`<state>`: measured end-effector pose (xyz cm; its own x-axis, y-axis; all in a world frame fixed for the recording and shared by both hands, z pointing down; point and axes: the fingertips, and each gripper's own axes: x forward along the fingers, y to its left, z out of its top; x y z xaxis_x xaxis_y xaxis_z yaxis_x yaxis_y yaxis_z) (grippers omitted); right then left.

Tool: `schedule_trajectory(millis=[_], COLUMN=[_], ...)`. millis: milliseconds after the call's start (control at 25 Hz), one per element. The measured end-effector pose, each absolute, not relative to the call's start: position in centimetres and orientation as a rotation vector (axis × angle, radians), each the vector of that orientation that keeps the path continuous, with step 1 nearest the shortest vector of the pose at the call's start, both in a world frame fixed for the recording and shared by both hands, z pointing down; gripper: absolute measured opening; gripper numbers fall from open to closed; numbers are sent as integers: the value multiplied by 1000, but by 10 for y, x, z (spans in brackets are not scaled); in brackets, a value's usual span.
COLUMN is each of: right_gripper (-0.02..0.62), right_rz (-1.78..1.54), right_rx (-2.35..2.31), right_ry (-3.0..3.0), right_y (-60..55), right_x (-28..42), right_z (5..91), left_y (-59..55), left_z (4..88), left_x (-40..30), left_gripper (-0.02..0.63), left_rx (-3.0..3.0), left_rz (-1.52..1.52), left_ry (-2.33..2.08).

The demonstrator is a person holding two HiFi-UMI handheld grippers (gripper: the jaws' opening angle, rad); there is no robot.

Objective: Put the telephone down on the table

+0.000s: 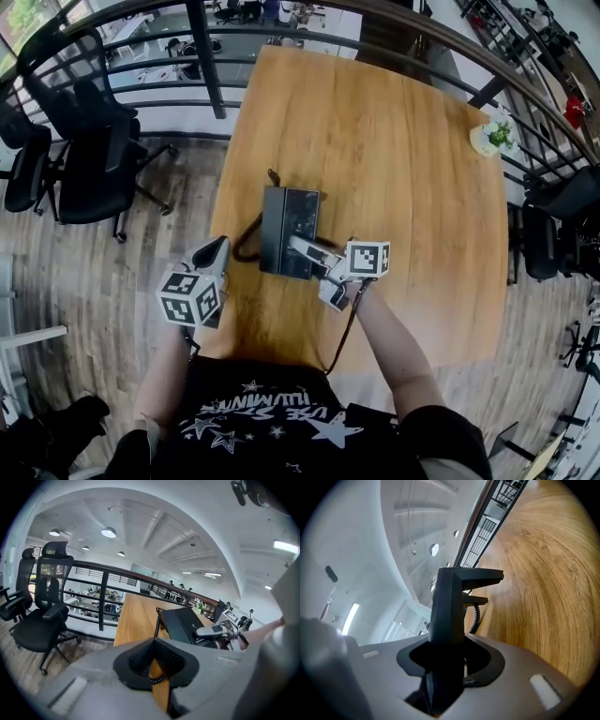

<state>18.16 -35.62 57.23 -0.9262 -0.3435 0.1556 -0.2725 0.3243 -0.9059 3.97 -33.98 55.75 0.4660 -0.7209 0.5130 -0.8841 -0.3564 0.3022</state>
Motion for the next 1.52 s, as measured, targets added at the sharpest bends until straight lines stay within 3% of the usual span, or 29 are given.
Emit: schedule_trajectory(millis=[1520], right_gripper=[179], right_rz=[-1662], right_rx=[-890], right_ry=[2668], right_y=[-357], right_x=[195], right_z=[600], left_y=[-329], left_z=[583], left_x=[70], left_gripper=[2], left_rx=[2175], left_rz=[484], left_ry=[-1237])
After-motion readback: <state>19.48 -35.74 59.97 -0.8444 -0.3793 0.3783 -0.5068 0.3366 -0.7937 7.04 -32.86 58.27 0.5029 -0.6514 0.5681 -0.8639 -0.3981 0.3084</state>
